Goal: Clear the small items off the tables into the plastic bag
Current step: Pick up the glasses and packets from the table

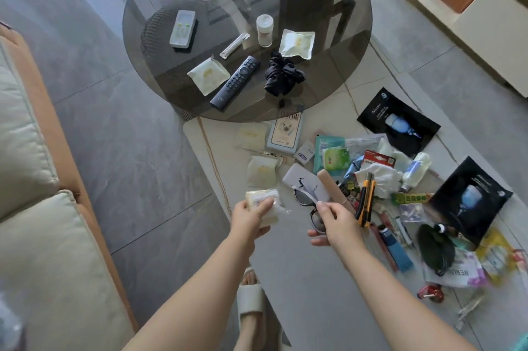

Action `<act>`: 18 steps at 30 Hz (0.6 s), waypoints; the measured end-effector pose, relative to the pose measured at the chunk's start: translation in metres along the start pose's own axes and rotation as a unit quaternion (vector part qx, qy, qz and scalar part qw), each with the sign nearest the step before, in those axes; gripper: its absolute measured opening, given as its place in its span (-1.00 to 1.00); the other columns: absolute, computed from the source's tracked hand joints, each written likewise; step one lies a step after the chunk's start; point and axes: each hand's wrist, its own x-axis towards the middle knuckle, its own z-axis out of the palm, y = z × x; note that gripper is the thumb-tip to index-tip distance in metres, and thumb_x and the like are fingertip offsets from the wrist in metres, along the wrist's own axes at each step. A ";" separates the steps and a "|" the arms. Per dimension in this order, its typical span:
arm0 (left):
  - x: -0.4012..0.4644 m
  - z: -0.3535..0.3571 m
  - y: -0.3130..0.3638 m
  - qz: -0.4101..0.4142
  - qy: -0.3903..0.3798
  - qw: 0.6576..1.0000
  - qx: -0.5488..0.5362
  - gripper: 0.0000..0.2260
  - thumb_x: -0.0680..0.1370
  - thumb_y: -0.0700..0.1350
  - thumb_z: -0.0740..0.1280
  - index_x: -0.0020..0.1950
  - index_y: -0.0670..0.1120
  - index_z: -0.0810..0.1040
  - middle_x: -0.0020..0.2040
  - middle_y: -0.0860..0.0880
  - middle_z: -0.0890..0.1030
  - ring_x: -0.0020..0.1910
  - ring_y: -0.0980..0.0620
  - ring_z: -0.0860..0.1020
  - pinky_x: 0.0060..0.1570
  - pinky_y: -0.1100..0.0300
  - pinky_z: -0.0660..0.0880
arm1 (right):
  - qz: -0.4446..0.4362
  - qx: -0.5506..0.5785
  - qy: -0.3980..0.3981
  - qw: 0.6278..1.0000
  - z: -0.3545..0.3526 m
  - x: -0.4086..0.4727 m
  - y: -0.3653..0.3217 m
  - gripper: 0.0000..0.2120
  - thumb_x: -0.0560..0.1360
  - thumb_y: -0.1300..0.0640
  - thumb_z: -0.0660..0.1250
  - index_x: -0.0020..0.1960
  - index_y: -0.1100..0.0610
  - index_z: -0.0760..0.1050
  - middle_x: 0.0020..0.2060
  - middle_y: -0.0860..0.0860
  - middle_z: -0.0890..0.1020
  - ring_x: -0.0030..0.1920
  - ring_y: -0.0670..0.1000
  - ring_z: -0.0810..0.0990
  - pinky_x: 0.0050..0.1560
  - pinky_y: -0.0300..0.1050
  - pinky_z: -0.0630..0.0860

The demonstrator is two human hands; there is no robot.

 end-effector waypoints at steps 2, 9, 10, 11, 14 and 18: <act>-0.028 -0.013 -0.001 0.000 0.009 1.000 -0.026 -0.82 0.48 -0.10 0.43 0.03 -0.09 0.54 -0.14 -0.05 0.60 -0.21 0.01 0.58 -0.20 0.15 0.55 | -0.006 0.001 -0.020 1.000 0.001 -0.019 -0.010 -0.85 0.59 0.06 0.22 0.05 0.12 0.48 -0.08 0.08 0.55 -0.37 0.03 0.67 -0.44 -0.10 0.62; -0.128 -0.075 -0.012 0.004 0.070 0.990 -0.126 -0.93 0.54 -0.18 0.31 -0.15 -0.10 0.54 -0.24 -0.08 0.57 -0.32 0.00 0.54 -0.31 0.20 0.51 | -0.050 -0.032 -0.090 0.994 0.034 -0.100 -0.033 -0.91 0.54 0.13 0.29 -0.08 0.13 0.53 -0.15 0.06 0.56 -0.16 0.07 0.57 -0.25 0.01 0.64; -0.140 -0.086 -0.014 0.000 0.082 0.985 -0.152 -0.94 0.54 -0.19 0.29 -0.13 -0.10 0.52 -0.24 -0.08 0.56 -0.31 0.00 0.53 -0.31 0.19 0.51 | -0.056 -0.040 -0.109 0.992 0.042 -0.112 -0.034 -0.91 0.54 0.14 0.30 -0.10 0.14 0.54 -0.18 0.06 0.57 -0.20 0.05 0.56 -0.23 0.03 0.64; -0.150 -0.098 -0.017 -0.004 0.092 0.981 -0.173 -0.96 0.54 -0.18 0.27 -0.09 -0.10 0.52 -0.22 -0.08 0.56 -0.29 0.00 0.53 -0.30 0.19 0.51 | -0.061 -0.048 -0.128 0.989 0.052 -0.124 -0.036 -0.91 0.54 0.14 0.30 -0.12 0.13 0.54 -0.20 0.06 0.57 -0.24 0.03 0.56 -0.21 0.04 0.64; -0.176 -0.136 -0.026 0.000 0.115 0.968 -0.224 -0.93 0.53 -0.17 0.25 -0.03 -0.09 0.51 -0.23 -0.06 0.55 -0.29 0.02 0.52 -0.37 0.21 0.50 | -0.077 -0.083 -0.176 0.978 0.084 -0.156 -0.038 -0.90 0.52 0.14 0.33 -0.17 0.09 0.54 -0.24 0.05 0.60 -0.28 0.02 0.56 -0.19 0.06 0.62; -0.202 -0.195 -0.032 0.017 0.158 0.945 -0.287 -0.91 0.51 -0.16 0.25 -0.02 -0.09 0.51 -0.24 -0.06 0.56 -0.32 0.02 0.51 -0.37 0.23 0.49 | -0.113 -0.138 -0.222 0.959 0.137 -0.196 -0.038 -0.92 0.50 0.09 0.34 -0.17 0.03 0.54 -0.23 0.02 0.63 -0.27 0.00 0.57 -0.39 -0.16 0.48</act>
